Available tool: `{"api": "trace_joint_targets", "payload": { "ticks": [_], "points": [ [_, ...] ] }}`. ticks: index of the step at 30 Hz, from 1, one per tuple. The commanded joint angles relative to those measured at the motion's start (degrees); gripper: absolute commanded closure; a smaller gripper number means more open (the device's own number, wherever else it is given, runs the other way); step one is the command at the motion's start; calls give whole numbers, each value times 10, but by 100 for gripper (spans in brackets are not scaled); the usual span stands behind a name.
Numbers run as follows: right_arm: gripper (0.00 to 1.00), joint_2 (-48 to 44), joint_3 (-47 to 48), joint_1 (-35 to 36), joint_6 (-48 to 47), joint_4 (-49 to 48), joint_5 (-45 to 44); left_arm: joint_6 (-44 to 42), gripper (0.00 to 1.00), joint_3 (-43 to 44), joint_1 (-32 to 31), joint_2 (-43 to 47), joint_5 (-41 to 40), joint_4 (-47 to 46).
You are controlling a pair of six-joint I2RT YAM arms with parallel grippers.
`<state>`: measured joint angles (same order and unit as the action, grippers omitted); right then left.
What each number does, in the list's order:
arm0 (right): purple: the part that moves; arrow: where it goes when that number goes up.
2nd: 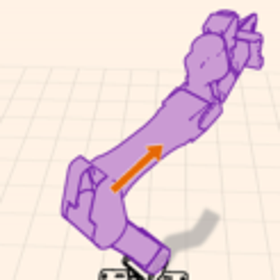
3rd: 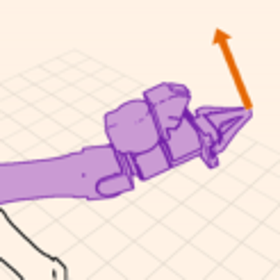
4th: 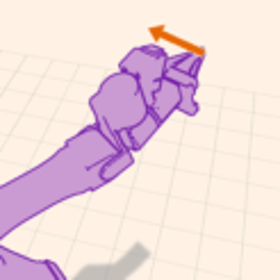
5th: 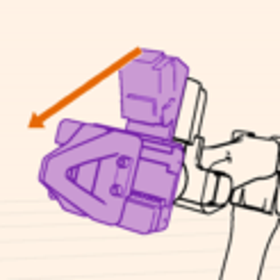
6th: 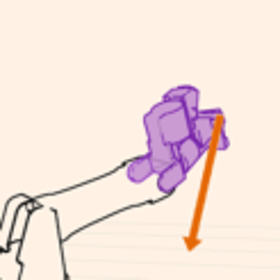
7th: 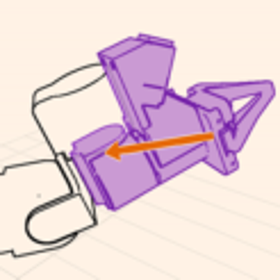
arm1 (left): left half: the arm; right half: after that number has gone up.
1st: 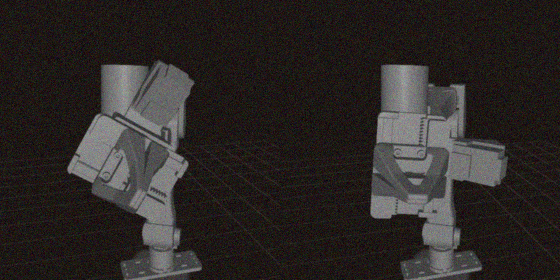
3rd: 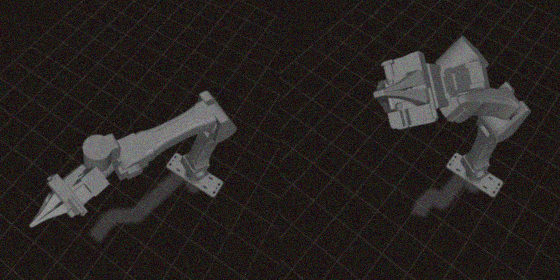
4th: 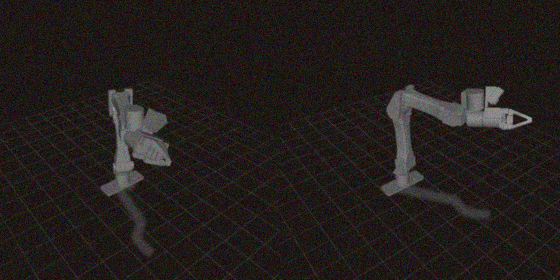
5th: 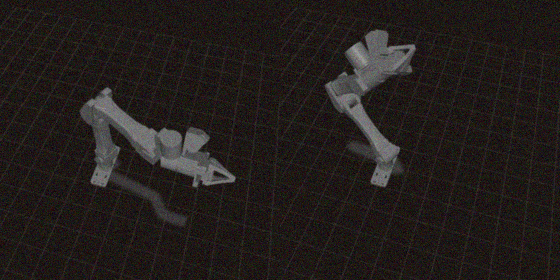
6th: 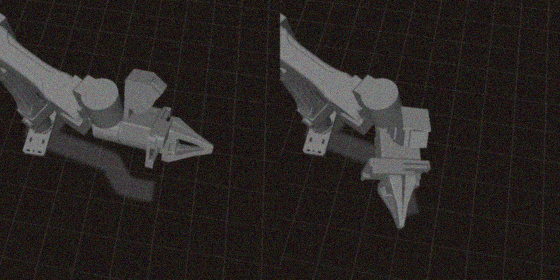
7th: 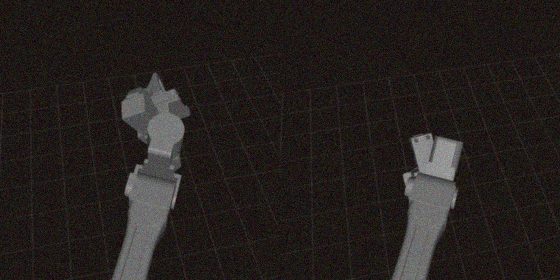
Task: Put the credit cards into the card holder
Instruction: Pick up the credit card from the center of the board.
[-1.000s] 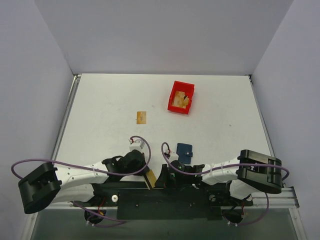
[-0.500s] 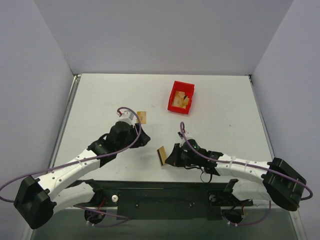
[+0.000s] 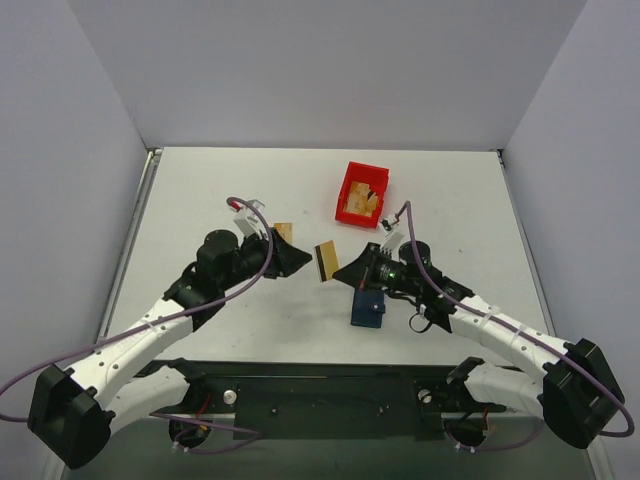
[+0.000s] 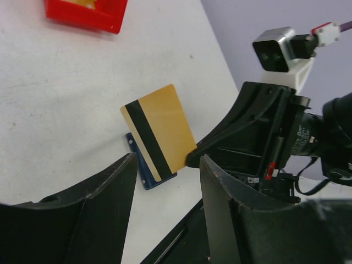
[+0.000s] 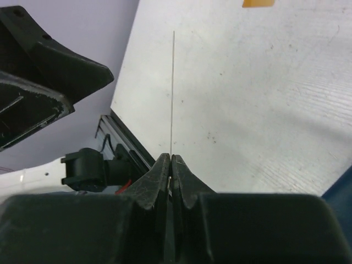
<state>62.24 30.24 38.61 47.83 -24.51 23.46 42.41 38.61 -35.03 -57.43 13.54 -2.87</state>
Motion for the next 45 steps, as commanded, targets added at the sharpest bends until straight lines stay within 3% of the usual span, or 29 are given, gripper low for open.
{"api": "trace_joint_targets", "payload": {
  "ticks": [1,12,26,31,36,39,42,45],
  "points": [
    [100,-1,1,-26,52,-120,70,22,41,2,6,26,41,-102],
    [100,19,-43,-39,125,-272,129,33,41,-24,7,17,53,-123],
    [100,20,-43,-40,132,-291,145,37,44,-25,6,-1,65,-141],
    [100,28,-41,-40,137,-295,152,42,67,-23,6,-12,78,-158],
    [100,28,-42,-40,138,-290,155,44,81,-27,6,-11,86,-166],
    [100,28,-40,-40,134,-287,153,45,99,-28,6,-11,91,-170],
    [88,21,-28,-40,105,-246,149,47,100,-28,6,-10,100,-173],
    [69,-10,-16,-39,70,-190,132,47,100,-28,6,-12,108,-178]
  ]
}}
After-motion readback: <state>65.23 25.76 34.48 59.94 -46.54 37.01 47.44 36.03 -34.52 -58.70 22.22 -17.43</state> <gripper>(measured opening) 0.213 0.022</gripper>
